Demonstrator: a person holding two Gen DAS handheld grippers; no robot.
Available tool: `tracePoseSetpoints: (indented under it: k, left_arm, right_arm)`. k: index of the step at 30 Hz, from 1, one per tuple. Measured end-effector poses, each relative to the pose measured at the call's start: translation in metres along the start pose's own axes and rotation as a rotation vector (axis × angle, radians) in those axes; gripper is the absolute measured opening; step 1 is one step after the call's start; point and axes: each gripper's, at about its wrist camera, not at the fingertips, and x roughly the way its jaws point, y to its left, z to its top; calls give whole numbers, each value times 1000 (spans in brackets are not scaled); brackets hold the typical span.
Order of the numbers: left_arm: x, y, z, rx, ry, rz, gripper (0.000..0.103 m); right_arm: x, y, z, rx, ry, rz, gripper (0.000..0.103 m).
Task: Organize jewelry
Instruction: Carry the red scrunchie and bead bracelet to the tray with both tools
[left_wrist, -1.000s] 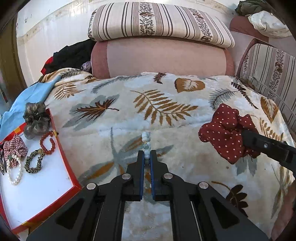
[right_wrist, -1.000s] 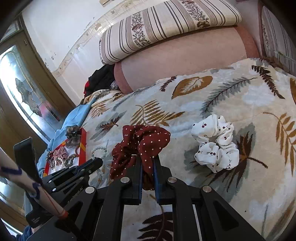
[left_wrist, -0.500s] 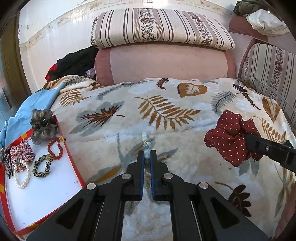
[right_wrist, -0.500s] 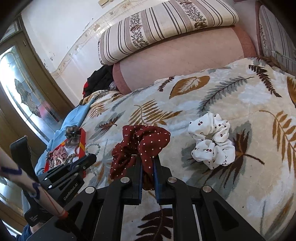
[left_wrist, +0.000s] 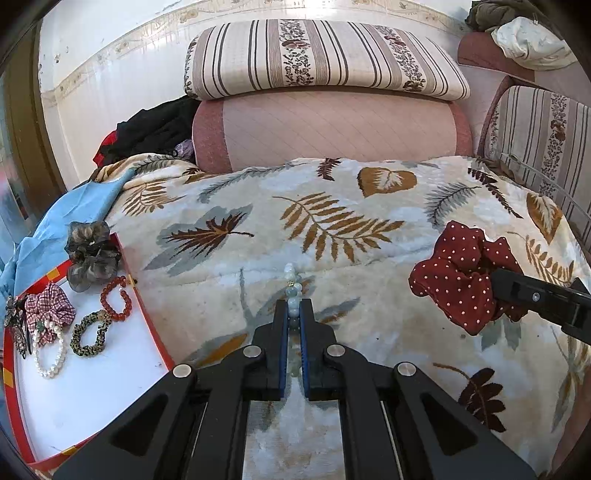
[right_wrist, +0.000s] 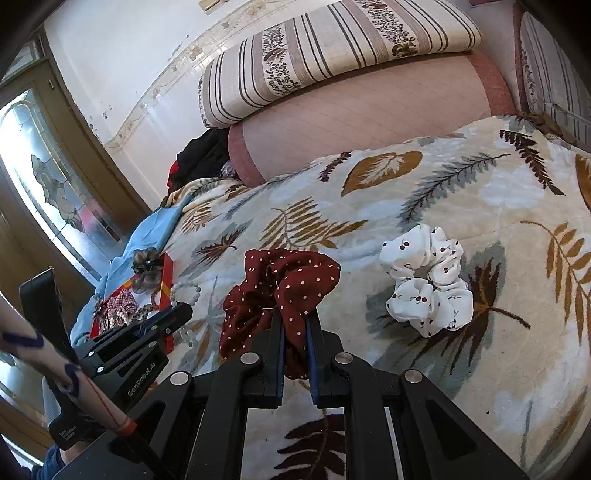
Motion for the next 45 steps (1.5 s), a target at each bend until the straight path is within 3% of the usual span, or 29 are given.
tracePoseSetpoints:
  k: [16,26,37,45]
  left_arm:
    - [-20,26,-2,-21,-36,41,6]
    - [-38,61,-5,-74,-61,52,6]
    - [-66,138,-15,-199,-90,103,6]
    - [-77,220,-37,-355,-57,212,6]
  right_arm:
    - [-5,12,-7,-20,-8,8,11]
    - [-6,46,-21,-15,-6,23,11]
    - [18,122,-28,-73,39,102,11]
    - [54,190,-38,-144,110,166,11]
